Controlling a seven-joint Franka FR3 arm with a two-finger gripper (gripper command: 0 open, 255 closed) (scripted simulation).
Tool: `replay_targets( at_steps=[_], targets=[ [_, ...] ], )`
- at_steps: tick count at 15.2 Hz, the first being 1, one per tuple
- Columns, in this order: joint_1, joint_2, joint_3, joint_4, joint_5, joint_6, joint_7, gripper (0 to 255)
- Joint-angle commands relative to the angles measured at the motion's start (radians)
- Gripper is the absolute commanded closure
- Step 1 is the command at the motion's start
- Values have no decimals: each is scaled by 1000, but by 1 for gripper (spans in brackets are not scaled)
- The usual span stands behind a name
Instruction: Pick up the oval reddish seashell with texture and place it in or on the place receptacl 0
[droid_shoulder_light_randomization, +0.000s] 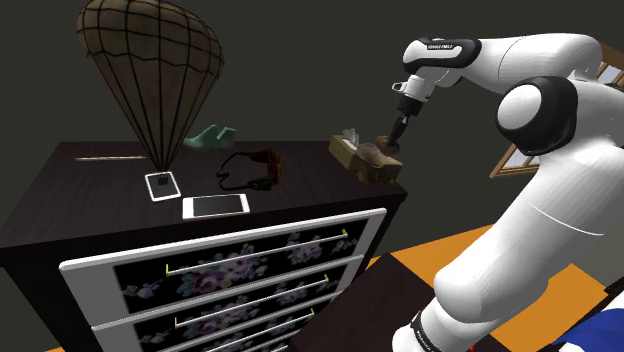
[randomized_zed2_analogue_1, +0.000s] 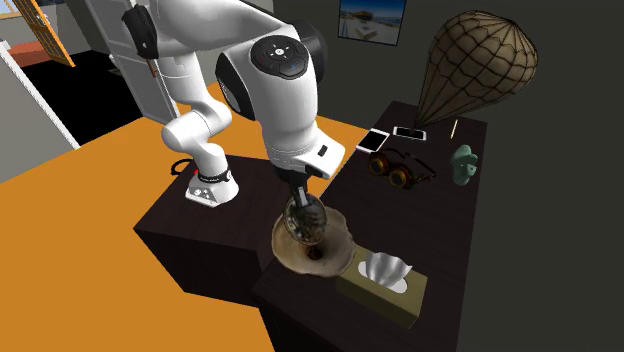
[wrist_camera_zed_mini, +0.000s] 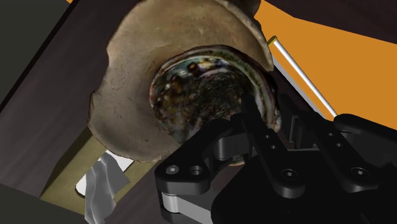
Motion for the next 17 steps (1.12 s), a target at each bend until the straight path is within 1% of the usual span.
replay_targets(
  at_steps=[1, 2, 3, 8, 12, 17],
  targets=[
    [0, 0, 0, 0, 0, 0, 0, 255],
    [0, 0, 0, 0, 0, 0, 0, 255],
    [0, 0, 0, 0, 0, 0, 0, 0],
    [0, 0, 0, 0, 0, 0, 0, 0],
    [-14, 41, -12, 174, 9, -137, -4, 0],
    [-14, 41, -12, 174, 9, -137, -4, 0]
  ],
)
